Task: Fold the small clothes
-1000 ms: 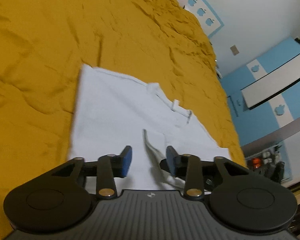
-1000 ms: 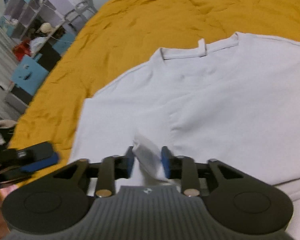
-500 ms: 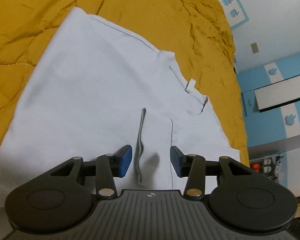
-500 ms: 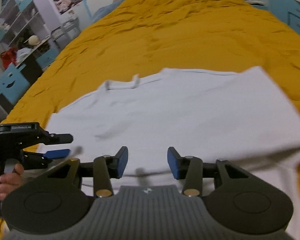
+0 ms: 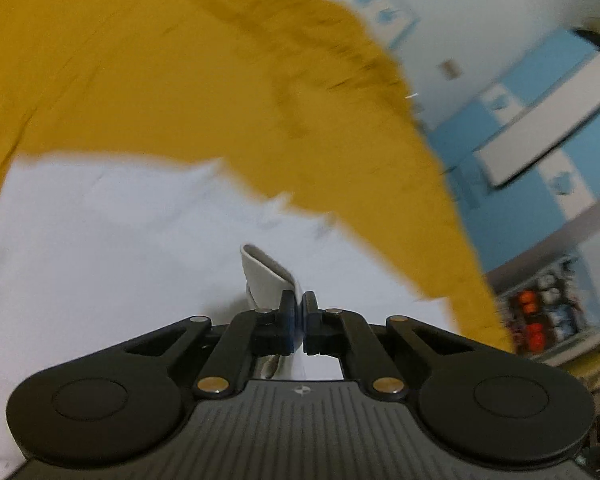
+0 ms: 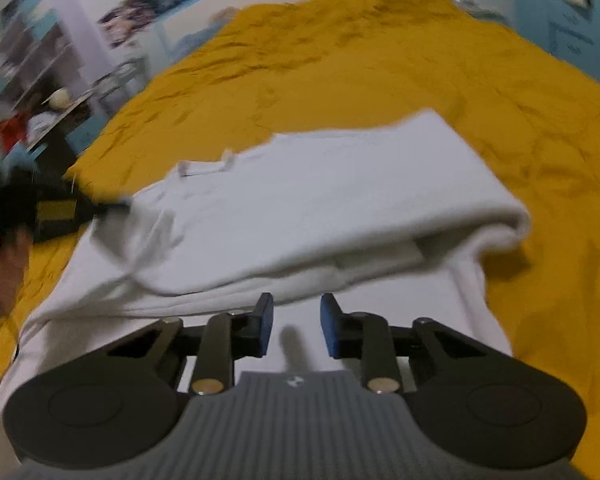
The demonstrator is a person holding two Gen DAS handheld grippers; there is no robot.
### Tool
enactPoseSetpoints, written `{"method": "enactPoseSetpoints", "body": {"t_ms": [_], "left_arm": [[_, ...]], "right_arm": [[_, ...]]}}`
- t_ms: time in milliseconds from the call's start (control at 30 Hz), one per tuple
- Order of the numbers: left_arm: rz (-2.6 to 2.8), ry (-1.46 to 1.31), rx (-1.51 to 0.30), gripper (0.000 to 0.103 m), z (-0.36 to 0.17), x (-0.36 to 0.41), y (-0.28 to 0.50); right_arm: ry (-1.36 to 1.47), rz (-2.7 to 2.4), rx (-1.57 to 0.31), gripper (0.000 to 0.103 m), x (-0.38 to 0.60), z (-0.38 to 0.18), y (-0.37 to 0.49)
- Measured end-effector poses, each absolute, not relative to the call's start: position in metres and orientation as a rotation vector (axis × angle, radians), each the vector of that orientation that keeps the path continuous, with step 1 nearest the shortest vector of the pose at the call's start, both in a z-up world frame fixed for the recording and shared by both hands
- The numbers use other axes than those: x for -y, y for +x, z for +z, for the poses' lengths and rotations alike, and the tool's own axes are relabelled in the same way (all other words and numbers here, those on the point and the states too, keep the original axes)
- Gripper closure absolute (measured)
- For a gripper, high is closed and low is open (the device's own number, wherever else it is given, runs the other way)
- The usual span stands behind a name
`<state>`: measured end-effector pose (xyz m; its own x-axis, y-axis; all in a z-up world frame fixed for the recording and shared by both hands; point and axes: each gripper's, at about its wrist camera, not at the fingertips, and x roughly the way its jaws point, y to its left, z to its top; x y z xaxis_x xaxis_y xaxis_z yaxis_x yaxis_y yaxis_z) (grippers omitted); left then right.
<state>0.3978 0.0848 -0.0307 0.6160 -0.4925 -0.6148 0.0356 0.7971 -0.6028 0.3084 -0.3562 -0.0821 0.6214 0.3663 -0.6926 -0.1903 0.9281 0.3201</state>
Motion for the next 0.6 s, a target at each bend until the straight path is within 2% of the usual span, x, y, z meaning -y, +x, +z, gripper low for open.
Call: {"method": "enactPoseSetpoints", "body": {"t_ms": [167, 300, 333, 367, 467, 600], "left_arm": [[-0.425, -0.503, -0.731, 0.100, 0.058, -0.051, 0.401], [-0.462, -0.496, -0.611, 0.100, 0.120, -0.056, 0.387], [-0.455, -0.485, -0.591, 0.100, 0.130, -0.062, 0.383], [-0.438, -0.466, -0.575, 0.100, 0.138, -0.070, 0.378], [-0.345, -0.402, -0.573, 0.101, 0.140, -0.096, 0.371], [-0.188, -0.370, -0.722, 0.100, 0.084, -0.147, 0.367]], "right_arm": [[0.177, 0.397, -0.805, 0.080, 0.327, -0.079, 0.323], [0.095, 0.281, -0.803, 0.081, 0.320, -0.090, 0.349], [0.096, 0.241, -0.803, 0.083, 0.326, -0.093, 0.354], [0.108, 0.210, -0.807, 0.089, 0.333, -0.095, 0.357], [0.113, 0.125, -0.798, 0.088, 0.355, -0.097, 0.355], [0.154, 0.056, -0.818, 0.089, 0.387, -0.101, 0.343]]}}
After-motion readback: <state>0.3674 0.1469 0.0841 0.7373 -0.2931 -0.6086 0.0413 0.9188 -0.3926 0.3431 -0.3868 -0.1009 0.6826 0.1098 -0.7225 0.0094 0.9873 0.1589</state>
